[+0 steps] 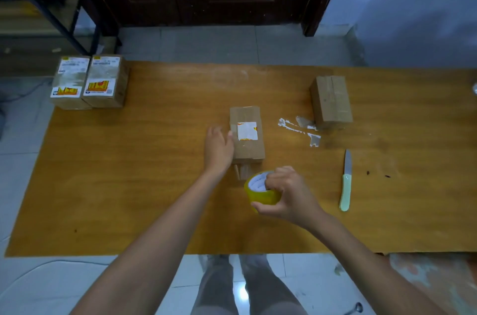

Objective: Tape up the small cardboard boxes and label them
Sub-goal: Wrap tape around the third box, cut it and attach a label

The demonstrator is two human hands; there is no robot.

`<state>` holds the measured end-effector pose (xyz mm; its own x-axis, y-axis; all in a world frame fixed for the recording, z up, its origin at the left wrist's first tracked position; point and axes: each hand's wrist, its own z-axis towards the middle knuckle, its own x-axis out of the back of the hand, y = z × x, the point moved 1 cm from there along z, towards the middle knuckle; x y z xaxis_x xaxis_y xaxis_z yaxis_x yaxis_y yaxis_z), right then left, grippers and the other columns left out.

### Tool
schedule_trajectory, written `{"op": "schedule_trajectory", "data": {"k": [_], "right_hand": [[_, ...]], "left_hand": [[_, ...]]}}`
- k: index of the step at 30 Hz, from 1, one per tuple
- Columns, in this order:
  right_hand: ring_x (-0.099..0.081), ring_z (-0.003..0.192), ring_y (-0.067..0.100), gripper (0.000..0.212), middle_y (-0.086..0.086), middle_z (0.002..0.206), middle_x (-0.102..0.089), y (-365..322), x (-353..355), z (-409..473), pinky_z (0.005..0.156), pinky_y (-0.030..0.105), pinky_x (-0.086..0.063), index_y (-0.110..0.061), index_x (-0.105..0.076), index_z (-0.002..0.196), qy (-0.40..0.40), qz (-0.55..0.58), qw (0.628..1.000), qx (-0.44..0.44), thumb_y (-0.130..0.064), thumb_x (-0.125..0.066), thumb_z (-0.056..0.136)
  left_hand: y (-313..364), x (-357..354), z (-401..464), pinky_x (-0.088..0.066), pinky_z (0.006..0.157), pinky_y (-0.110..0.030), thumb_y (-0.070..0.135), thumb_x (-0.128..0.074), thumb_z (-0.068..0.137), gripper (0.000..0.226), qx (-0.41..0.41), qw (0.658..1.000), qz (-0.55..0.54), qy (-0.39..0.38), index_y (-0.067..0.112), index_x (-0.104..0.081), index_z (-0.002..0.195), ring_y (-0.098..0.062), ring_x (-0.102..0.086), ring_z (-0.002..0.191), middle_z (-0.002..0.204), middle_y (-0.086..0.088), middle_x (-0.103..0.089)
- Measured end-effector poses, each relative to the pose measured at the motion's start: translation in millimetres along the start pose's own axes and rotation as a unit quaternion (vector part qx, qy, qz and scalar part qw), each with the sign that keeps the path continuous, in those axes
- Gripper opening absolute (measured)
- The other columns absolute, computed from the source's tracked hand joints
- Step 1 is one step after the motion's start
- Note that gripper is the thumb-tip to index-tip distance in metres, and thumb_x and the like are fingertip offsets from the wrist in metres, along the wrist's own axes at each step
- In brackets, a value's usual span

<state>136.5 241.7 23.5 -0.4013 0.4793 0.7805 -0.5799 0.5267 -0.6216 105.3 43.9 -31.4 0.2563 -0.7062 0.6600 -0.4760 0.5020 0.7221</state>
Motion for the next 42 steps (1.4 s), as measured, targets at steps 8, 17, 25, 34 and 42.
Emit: {"op": "schedule_trajectory", "data": {"k": [8, 17, 25, 34, 42], "right_hand": [[-0.035, 0.066, 0.001, 0.029, -0.017, 0.065, -0.040, -17.0, 7.8, -6.8, 0.071, 0.021, -0.029, -0.023, -0.057, 0.062, -0.005, 0.001, 0.999, 0.045, -0.042, -0.079, 0.068], [-0.038, 0.061, 0.005, 0.036, -0.013, 0.060, -0.043, -32.0, 43.5, -5.9, 0.063, 0.024, -0.034, -0.017, -0.053, 0.059, 0.012, 0.052, 0.997, 0.049, -0.036, -0.082, 0.066], [-0.043, 0.050, 0.007, 0.045, -0.005, 0.054, -0.045, -6.1, 98.3, -8.7, 0.047, 0.018, -0.033, -0.014, -0.048, 0.054, 0.058, 0.272, 0.956, -0.093, -0.037, -0.082, 0.071], [-0.048, 0.052, 0.012, 0.034, -0.003, 0.055, -0.050, 22.1, 122.2, 2.2, 0.047, 0.019, -0.037, -0.015, -0.059, 0.056, 0.038, 0.344, 0.926, -0.153, -0.040, -0.079, 0.068], [-0.046, 0.055, 0.012, 0.038, -0.003, 0.059, -0.049, 49.7, 112.9, 17.4, 0.050, 0.023, -0.035, -0.013, -0.063, 0.065, 0.078, 0.354, 0.912, -0.192, -0.049, -0.075, 0.068]], "left_hand": [[-26.9, 19.9, -76.6, -0.024, 0.108, -0.029, -0.012, -0.052, 0.062, 0.079, -0.267, 0.914, 0.078, -0.296, 0.014, -0.053, 0.137, -0.013, -0.036, 0.138, 0.142, 0.001, -0.051], [-28.4, 28.3, -66.7, -0.044, 0.074, -0.033, -0.010, -0.066, 0.073, 0.016, -0.214, 0.918, 0.016, -0.332, 0.005, -0.064, 0.080, -0.020, -0.058, 0.079, 0.081, -0.002, -0.061], [-8.3, 72.2, -55.1, -0.051, 0.075, -0.024, -0.001, -0.068, 0.086, 0.020, -0.016, 0.866, -0.046, -0.498, 0.017, -0.060, 0.091, -0.010, -0.066, 0.081, 0.087, 0.000, -0.065], [28.1, 85.3, -40.2, -0.049, 0.069, -0.020, 0.001, -0.065, 0.090, 0.012, 0.024, 0.869, -0.049, -0.493, 0.013, -0.062, 0.091, -0.006, -0.064, 0.080, 0.089, 0.001, -0.071], [33.8, 87.9, -9.2, -0.047, 0.083, -0.030, 0.000, -0.071, 0.085, 0.024, 0.034, 0.914, -0.061, -0.399, 0.015, -0.060, 0.100, -0.014, -0.062, 0.086, 0.093, -0.005, -0.068]]}}
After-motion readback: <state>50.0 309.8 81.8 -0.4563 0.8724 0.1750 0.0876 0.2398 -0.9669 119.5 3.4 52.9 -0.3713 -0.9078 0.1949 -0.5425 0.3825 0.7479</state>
